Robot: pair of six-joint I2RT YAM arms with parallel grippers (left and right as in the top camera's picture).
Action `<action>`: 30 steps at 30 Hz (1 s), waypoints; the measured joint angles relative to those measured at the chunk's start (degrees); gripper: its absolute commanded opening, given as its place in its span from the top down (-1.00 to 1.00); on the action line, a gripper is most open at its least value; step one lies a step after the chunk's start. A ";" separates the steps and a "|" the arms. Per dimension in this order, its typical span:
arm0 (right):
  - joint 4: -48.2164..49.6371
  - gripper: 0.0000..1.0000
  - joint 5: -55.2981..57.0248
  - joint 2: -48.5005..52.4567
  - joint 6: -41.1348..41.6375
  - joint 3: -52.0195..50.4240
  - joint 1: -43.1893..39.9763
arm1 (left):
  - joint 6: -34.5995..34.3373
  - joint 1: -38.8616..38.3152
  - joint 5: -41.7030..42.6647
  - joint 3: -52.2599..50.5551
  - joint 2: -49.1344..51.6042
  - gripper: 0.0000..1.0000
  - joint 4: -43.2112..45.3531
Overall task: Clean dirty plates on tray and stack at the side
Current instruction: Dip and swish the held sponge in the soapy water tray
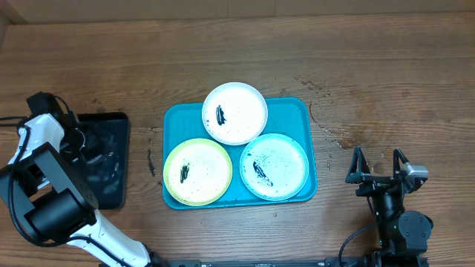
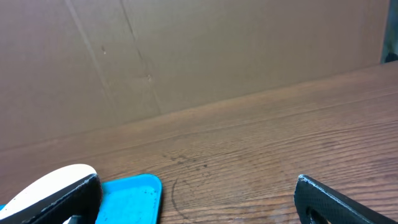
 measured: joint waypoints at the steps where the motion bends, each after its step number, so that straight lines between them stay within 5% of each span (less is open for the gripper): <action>1: 0.02 -1.00 0.02 0.00 -0.02 0.00 -0.02 | -0.09 0.00 0.00 0.66 0.02 0.92 -0.87; 8: 0.02 -1.00 0.00 0.00 -0.04 0.00 0.00 | -0.94 0.02 1.29 11.17 0.11 0.92 -10.99; 16: 0.00 -1.00 0.00 0.00 -0.02 0.00 0.00 | -3.02 0.00 12.33 23.32 0.22 0.91 -19.74; 30: 0.02 -1.00 0.00 0.00 -0.04 0.00 0.00 | -11.10 0.00 9.73 12.02 1.07 0.92 -19.04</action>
